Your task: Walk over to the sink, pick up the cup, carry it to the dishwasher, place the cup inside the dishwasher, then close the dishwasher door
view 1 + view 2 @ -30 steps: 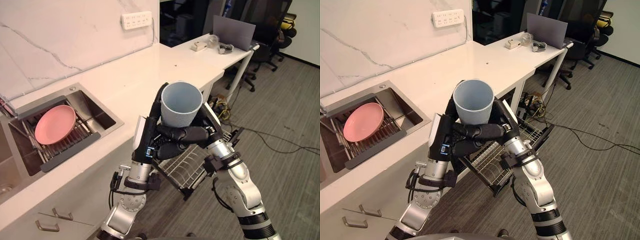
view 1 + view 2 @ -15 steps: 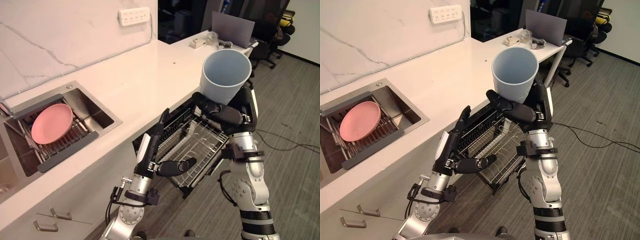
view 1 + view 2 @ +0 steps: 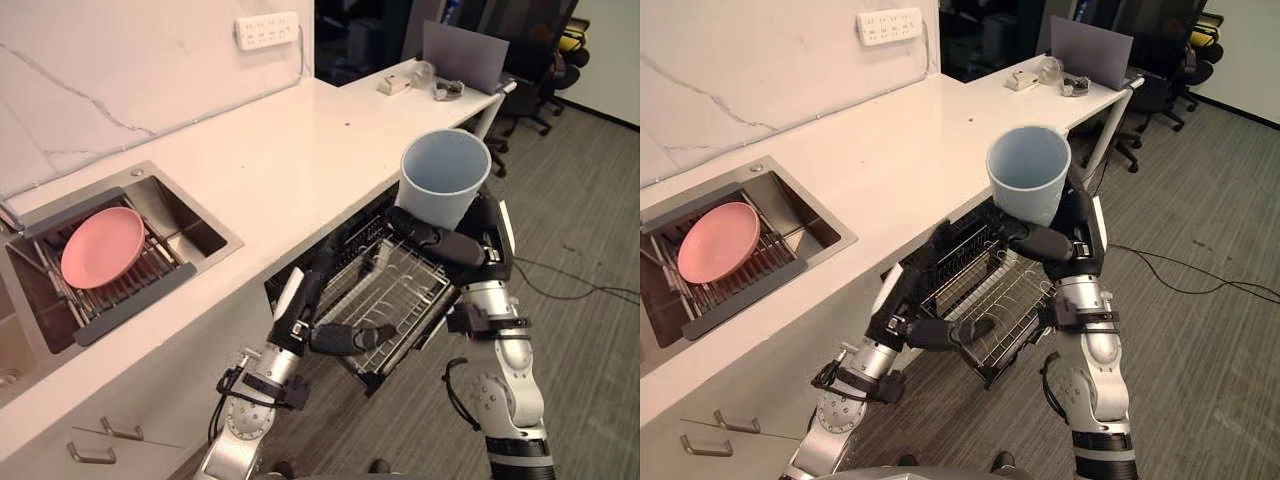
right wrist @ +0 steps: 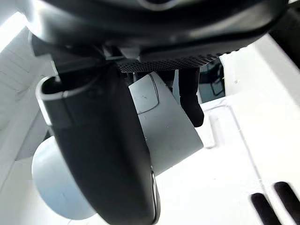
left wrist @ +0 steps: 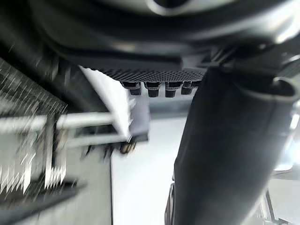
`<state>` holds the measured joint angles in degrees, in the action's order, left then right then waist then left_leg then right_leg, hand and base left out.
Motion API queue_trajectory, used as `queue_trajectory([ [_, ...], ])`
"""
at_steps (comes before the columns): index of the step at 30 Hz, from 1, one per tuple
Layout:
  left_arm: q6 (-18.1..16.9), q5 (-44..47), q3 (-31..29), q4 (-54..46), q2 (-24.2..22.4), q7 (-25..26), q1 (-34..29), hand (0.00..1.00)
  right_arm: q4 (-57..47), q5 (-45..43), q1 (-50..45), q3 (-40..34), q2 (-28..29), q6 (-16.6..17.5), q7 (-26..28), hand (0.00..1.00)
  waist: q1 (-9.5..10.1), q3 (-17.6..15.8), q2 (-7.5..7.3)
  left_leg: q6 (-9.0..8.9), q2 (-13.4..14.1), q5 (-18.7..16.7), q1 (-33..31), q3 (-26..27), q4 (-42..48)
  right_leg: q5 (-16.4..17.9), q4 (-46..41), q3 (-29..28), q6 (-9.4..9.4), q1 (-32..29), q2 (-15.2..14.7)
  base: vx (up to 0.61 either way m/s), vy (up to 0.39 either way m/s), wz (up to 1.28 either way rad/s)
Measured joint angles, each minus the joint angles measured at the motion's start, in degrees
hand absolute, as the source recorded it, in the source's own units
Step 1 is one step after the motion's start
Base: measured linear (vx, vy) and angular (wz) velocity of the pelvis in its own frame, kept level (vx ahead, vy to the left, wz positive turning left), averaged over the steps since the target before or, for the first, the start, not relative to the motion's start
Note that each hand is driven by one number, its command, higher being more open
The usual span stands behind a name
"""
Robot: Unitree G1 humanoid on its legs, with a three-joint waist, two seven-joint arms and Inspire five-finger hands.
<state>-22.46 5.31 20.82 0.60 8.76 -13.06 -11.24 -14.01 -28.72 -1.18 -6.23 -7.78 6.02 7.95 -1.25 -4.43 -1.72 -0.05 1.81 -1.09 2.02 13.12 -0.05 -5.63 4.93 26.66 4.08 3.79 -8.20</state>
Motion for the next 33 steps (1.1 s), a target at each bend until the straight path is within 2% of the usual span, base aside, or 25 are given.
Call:
queue_trajectory([
  [6,3.45,2.64,2.05,1.92,3.76,-7.99,-1.97,1.00,1.73,1.99,-1.69,-5.10,-2.14,-1.54,0.99,0.00,-1.27,-1.78,0.42,-0.01,0.06,-0.02,-1.06,0.39,0.45,-0.22,0.05,-0.49,0.08,-1.10,0.00,0.00,0.003,-0.03],
  [9,5.66,4.90,1.92,2.33,3.82,-9.00,-2.07,1.00,4.10,4.30,-1.91,-7.08,-3.73,-3.89,1.80,0.00,-1.63,-2.40,1.19,0.03,0.06,-0.05,-1.54,0.43,0.72,-0.33,0.01,-0.56,0.06,-1.47,0.00,0.00,0.000,0.00],
  [12,6.56,5.31,1.38,4.99,4.24,-8.12,-1.83,1.00,4.96,6.38,-2.36,-8.57,-5.86,-5.93,3.35,0.00,-1.68,-3.26,2.23,0.05,0.04,-0.06,-2.21,0.13,1.06,-0.42,0.00,-0.35,0.06,-1.83,-0.05,-0.01,0.011,0.03],
  [17,7.07,4.96,-1.64,12.77,4.34,-1.93,-2.59,1.00,8.44,9.87,-1.43,-9.22,-9.95,-7.38,5.45,0.00,-1.77,-6.52,3.70,0.14,0.07,-0.11,-4.95,-0.26,2.46,-0.93,0.00,-0.09,-0.20,-3.79,-0.16,-0.03,0.017,0.03],
  [21,6.82,4.90,-5.07,13.86,4.02,1.60,-4.02,1.00,11.23,13.48,-0.63,-9.23,-11.14,-8.61,5.38,0.00,-1.18,-8.96,4.60,0.17,-0.12,-0.09,-5.78,-1.10,2.77,-0.99,0.01,0.68,-0.20,-4.08,-0.33,-0.01,0.028,0.10],
  [26,4.47,4.92,-7.53,18.93,3.36,4.21,-3.40,1.00,15.99,16.88,3.66,-9.22,-11.52,-9.73,4.75,0.00,-0.54,-10.65,4.87,0.60,-0.49,0.19,-7.48,-2.27,2.92,-1.03,0.02,2.01,-0.14,-5.01,-0.70,0.01,0.031,0.13],
  [33,2.47,5.07,-10.81,22.53,1.77,4.49,-2.58,1.00,23.90,17.25,8.50,-9.18,-13.86,-10.49,1.87,0.00,2.35,-13.88,5.06,1.04,-1.00,0.47,-11.02,-4.87,4.00,-1.15,0.00,4.73,0.05,-6.59,-1.08,0.00,0.035,0.20],
])
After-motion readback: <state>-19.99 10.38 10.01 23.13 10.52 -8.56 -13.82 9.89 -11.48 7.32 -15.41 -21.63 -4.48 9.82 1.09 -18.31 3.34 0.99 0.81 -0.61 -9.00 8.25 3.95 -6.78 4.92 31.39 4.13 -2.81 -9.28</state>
